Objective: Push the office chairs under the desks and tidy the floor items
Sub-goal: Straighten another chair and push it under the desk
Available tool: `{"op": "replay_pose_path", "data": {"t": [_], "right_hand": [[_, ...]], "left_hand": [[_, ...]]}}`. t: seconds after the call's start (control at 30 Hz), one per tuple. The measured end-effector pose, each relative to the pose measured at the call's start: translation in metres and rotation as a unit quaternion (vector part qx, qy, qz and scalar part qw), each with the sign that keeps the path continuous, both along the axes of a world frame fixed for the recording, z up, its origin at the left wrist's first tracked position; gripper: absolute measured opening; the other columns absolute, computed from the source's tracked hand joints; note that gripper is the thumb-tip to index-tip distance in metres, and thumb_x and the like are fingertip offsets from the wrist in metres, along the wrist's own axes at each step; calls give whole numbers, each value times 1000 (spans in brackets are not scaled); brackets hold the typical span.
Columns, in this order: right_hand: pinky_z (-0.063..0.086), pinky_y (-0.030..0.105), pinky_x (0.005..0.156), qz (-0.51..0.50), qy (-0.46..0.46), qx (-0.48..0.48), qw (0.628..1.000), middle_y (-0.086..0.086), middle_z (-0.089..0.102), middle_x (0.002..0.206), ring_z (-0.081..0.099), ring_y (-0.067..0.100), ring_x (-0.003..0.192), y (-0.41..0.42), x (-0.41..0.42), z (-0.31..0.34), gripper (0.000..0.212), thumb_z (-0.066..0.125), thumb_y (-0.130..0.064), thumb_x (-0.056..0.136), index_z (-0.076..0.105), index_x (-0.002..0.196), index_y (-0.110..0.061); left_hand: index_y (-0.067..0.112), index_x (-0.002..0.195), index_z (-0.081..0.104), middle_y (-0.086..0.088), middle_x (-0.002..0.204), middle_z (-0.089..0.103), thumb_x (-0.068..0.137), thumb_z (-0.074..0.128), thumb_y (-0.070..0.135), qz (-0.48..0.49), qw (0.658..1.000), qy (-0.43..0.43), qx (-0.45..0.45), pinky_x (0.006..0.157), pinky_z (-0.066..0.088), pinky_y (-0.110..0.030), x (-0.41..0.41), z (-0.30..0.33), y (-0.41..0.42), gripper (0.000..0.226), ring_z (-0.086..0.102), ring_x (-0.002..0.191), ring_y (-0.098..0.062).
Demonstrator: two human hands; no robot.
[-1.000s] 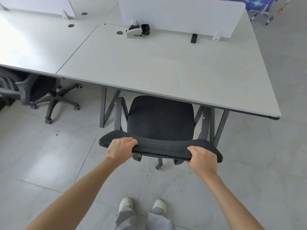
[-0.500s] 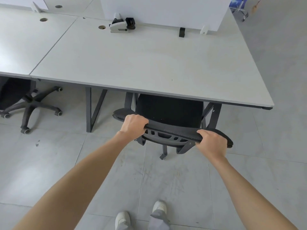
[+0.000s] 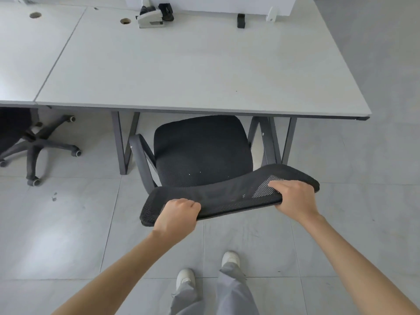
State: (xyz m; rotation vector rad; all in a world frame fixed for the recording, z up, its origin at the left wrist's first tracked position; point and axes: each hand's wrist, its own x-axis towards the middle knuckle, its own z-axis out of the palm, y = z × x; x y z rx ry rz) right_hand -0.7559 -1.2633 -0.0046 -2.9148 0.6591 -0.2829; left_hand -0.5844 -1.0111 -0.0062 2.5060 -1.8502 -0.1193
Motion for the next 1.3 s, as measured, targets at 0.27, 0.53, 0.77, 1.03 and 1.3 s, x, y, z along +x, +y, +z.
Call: {"op": "replay_pose_path", "data": {"t": [0.27, 0.53, 0.77, 1.03, 1.3], "right_hand": [[50, 18, 52, -4, -50, -22, 999, -3, 73, 70, 70, 15, 64, 94, -15, -18, 40, 69, -2, 31, 73, 69, -12], [42, 20, 40, -54, -53, -27, 997, -1, 65, 53, 61, 21, 48, 47, 53, -14, 24, 60, -16, 42, 68, 64, -13], [42, 19, 38, -28, -21, 1, 999, -1, 63, 51, 60, 20, 46, -4, 114, -22, 24, 76, -9, 39, 65, 60, -12], [45, 21, 37, 29, -5, 6, 1000, -2, 63, 52, 60, 18, 47, -63, 177, -21, 27, 83, -16, 41, 65, 61, -12], [41, 18, 39, 23, -26, -3, 999, -5, 65, 57, 61, 17, 51, -101, 194, -24, 29, 83, -22, 44, 67, 67, -16]], "left_hand": [[16, 55, 62, 7, 47, 54, 59, 37, 16, -20, 997, 36, -66, 37, 41, -20, 34, -10, 72, 25, 52, 43, -15], [21, 61, 68, 8, 53, 64, 60, 52, 27, 37, 998, 36, -42, 40, 48, -26, 96, -4, 17, 17, 62, 51, -17], [22, 77, 69, 7, 68, 69, 66, 69, 12, 115, 993, 33, 14, 53, 52, -28, 155, 3, -36, 15, 64, 64, -20], [13, 78, 66, 0, 73, 69, 60, 79, 17, 195, 980, -7, -44, 68, 49, -31, 193, 5, -95, 22, 64, 67, -24], [21, 82, 65, 10, 77, 69, 72, 46, 64, 138, 987, -9, -87, 64, 47, -25, 206, -1, -123, 47, 65, 71, -14]]}}
